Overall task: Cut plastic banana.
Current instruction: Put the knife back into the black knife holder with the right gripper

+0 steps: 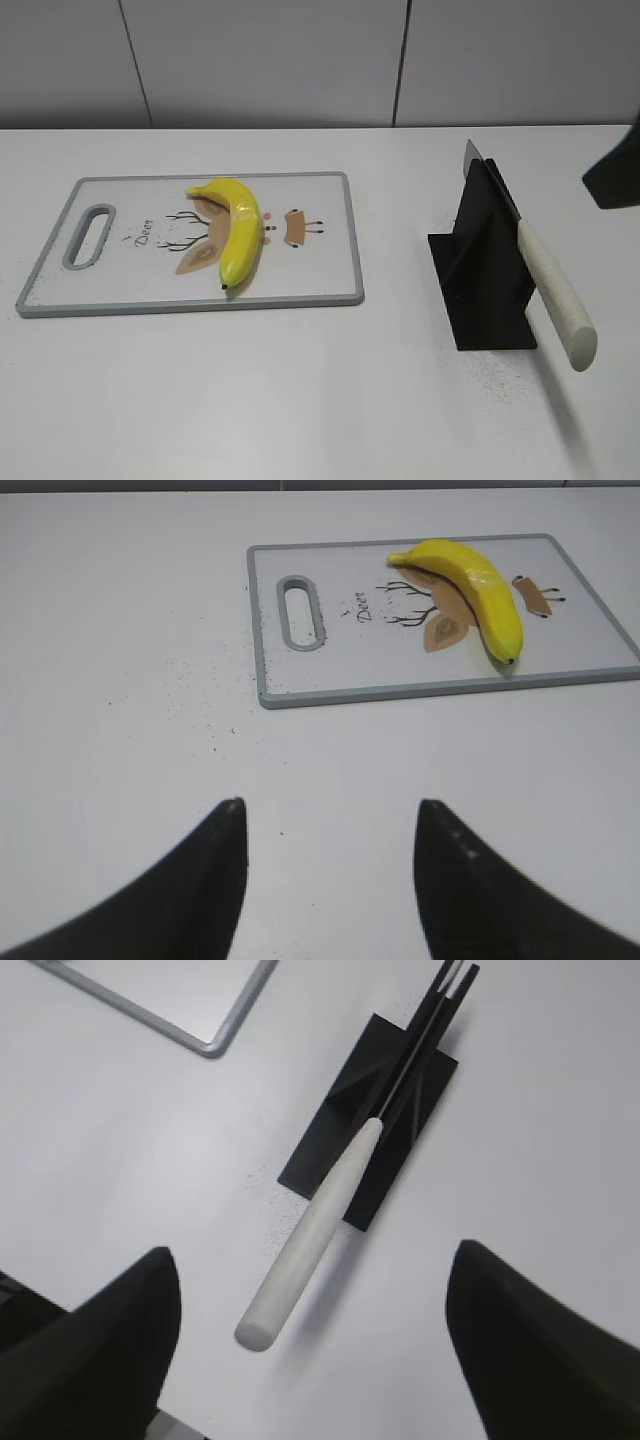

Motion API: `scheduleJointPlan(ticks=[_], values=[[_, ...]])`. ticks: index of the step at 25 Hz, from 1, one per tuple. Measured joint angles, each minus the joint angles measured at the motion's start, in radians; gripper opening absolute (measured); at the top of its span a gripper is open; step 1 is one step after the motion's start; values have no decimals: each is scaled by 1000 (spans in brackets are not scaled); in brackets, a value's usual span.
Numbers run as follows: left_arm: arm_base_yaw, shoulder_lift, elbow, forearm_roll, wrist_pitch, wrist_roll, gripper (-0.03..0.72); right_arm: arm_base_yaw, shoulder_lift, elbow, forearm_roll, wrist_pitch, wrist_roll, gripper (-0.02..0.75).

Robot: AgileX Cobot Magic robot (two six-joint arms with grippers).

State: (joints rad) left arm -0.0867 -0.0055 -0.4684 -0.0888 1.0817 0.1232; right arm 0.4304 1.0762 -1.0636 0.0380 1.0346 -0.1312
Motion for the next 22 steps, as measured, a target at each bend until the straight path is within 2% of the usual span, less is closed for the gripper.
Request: scheduleJointPlan(ticks=[7,16,22], values=[[0,0,0,0,0,0,526,0,-312,225,39,-3,-28,582],[0,0,0,0,0,0,526,0,-709,517,42,-7,-31,575],[0,0,0,0,0,0,526,0,-910,553,42,10,-31,574]])
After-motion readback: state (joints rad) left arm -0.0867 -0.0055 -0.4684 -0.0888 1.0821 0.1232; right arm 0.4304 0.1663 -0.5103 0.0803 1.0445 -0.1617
